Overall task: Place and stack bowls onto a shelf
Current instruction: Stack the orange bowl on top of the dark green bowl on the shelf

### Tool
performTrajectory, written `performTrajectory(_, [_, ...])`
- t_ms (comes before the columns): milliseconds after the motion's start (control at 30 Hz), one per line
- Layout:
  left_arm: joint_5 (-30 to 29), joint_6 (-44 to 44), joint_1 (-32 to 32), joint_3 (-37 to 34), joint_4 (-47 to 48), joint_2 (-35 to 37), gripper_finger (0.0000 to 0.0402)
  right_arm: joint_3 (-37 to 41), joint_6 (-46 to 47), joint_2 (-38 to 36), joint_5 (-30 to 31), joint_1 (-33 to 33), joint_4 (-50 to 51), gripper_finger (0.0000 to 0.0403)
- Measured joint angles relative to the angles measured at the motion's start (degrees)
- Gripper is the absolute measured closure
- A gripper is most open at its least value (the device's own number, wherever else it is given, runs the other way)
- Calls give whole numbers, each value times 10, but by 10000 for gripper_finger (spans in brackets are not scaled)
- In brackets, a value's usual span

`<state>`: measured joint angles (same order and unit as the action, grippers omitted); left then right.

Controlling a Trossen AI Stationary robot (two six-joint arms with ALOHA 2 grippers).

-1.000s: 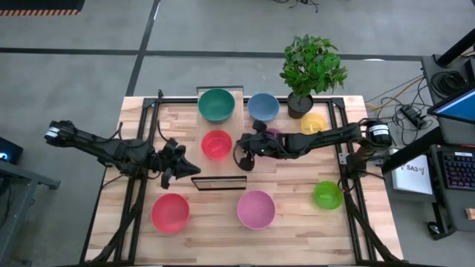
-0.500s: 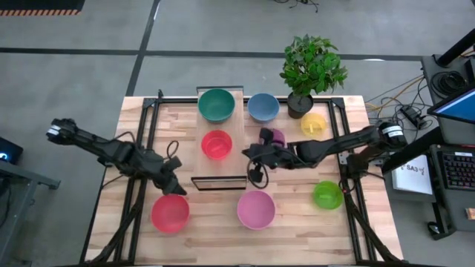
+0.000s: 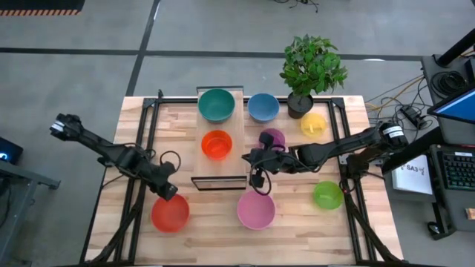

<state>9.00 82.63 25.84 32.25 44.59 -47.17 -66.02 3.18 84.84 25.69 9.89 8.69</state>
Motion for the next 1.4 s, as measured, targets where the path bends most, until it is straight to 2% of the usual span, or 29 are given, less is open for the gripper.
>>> performTrajectory(100, [0,14,16,7,10,-19,402,0,0,0,0,0,0,394])
performTrajectory(200, [-5,19,32,55,37,-48,402,0,4,0,0,0,0,394])
performTrajectory(367, [-28,-18,71,159,180,-114,402,0,7,0,0,0,0,394])
performTrajectory(500, [-80,-66,115,192,269,-166,401,0,7,0,0,0,0,394])
performTrajectory(667, [-83,-95,125,190,265,-204,370,0,12,0,0,1,0,394])
performTrajectory(1033, [-144,-259,128,183,243,-252,224,0,24,0,-1,10,6,394])
performTrajectory(1167, [-151,-290,128,148,190,-249,219,0,34,0,-1,15,16,394])
performTrajectory(1400, [-148,-287,128,83,105,-239,259,0,39,0,-1,22,19,394])
